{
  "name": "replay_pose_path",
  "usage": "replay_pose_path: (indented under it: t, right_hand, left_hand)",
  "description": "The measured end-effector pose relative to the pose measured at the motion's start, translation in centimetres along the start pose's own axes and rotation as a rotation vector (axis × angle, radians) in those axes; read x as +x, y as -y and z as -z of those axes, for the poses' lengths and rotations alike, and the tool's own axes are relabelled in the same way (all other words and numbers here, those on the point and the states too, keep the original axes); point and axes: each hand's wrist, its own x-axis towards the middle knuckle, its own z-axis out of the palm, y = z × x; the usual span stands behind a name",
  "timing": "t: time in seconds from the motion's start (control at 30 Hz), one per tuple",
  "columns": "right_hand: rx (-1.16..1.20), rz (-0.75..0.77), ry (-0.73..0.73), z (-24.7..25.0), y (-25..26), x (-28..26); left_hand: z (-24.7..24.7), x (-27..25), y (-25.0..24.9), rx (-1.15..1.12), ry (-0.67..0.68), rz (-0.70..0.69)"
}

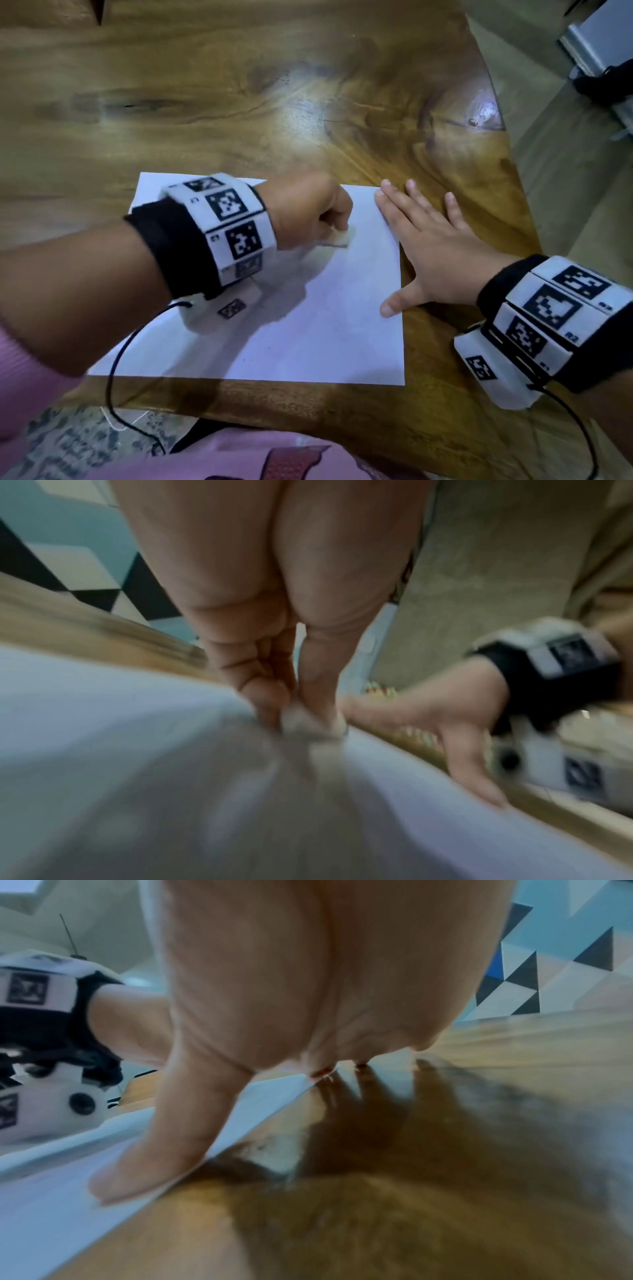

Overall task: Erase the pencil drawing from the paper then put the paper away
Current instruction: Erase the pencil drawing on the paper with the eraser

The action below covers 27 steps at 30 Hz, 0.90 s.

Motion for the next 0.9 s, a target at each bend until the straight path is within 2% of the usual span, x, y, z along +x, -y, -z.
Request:
replay_pose_path:
  t: [0.07, 0.13, 0.2, 0.23, 0.33, 0.43, 0.53, 0.67, 0.73, 0.8, 0.87, 0.9]
  right_hand:
    - [-0.001, 0.001, 0.0, 0.0, 0.0, 0.1]
    - [0.01, 0.006, -0.002, 0.0, -0.1, 0.0]
    - [0.018, 0.011, -0.003, 0.0, -0.2, 0.0]
    - [0.02, 0.013, -0.006, 0.0, -0.2, 0.0]
    - [0.019, 0.015, -0.009, -0.1, -0.1, 0.0]
    - [0.009, 0.008, -0.013, -0.1, 0.0, 0.0]
    - [0.002, 0.003, -0.01, 0.0, -0.1, 0.0]
    - [0.017, 0.015, -0.008, 0.0, -0.1, -0.1]
    - [0.011, 0.014, -0.009, 0.0, -0.1, -0.1]
    - [0.009, 0.01, -0.012, 0.0, -0.1, -0.1]
    - [-0.001, 0.005, -0.011, 0.0, 0.0, 0.0]
    - [-0.006, 0.003, -0.009, 0.0, 0.0, 0.0]
  left_hand:
    - [-0.8, -1.6, 0.3, -0.041, -0.008, -0.066]
    - [-1.3, -4.4, 0.4, -0.062, 0.079, -0.134]
    - [-1.5, -5.9, 0.5, -0.063, 0.196, -0.11]
    - [-1.4, -5.7, 0.7, -0.052, 0.201, -0.103]
    - [-0.7, -2.6, 0.3, -0.012, 0.07, -0.096]
    - [-0.5, 0.0, -0.4, 0.037, 0.051, -0.043]
    - [-1.8, -2.7, 0.2, 0.027, 0.041, -0.138]
    - [-2.1, -6.1, 0.4, -0.054, 0.267, -0.151]
    - [-1.5, -4.4, 0.2, -0.027, 0.186, -0.182]
    - [-0.8, -1.2, -0.5, 0.018, 0.054, -0.119]
    - [-0.6, 1.0, -0.9, 0.082, 0.044, -0.035]
    - [-0.8, 1.0, -1.0, 0.095, 0.046, -0.059]
